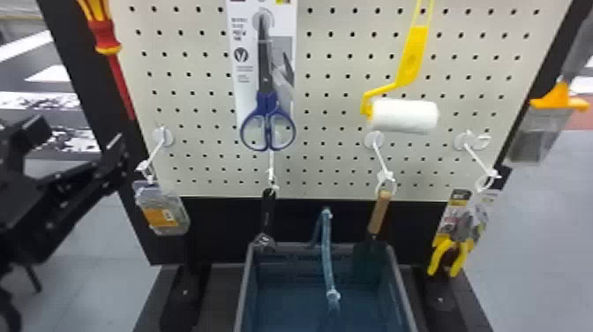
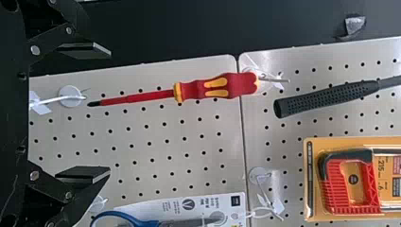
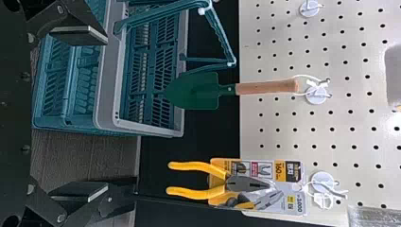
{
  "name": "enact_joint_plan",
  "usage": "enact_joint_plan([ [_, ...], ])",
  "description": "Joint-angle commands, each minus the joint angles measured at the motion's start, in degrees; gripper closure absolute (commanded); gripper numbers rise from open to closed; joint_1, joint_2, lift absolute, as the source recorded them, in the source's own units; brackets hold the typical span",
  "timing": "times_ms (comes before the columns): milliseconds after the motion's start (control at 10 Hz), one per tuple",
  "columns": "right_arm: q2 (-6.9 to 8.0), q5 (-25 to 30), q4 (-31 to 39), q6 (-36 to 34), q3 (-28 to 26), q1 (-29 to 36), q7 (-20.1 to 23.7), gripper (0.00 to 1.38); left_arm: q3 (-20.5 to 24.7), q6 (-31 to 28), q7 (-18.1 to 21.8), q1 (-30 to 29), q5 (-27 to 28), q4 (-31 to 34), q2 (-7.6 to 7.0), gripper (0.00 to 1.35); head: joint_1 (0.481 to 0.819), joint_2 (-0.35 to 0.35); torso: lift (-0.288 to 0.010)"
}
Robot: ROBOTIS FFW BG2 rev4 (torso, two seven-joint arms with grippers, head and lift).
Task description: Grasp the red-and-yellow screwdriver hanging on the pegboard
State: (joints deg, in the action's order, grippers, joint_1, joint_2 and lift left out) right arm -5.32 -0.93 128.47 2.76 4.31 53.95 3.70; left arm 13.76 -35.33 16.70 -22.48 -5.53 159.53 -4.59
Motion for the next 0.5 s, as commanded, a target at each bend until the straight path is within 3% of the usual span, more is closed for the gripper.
enact_joint_plan([
  [0,0.05,0.14,-0.01,-0.12,0.0,-0.39,0.16,0.2,0.3,-2.91,1.75,4.48,1.05,0.02,-1.12,0.4,0.549,0.0,-0.1],
  [400,0.93,1.11,-0.85,-0.56,0.09,-1.38,1.48,0.2,2.14,-8.62,5.71,14.94,2.1,-0.4,-3.58,0.4,0.549,0.0,-0.1],
])
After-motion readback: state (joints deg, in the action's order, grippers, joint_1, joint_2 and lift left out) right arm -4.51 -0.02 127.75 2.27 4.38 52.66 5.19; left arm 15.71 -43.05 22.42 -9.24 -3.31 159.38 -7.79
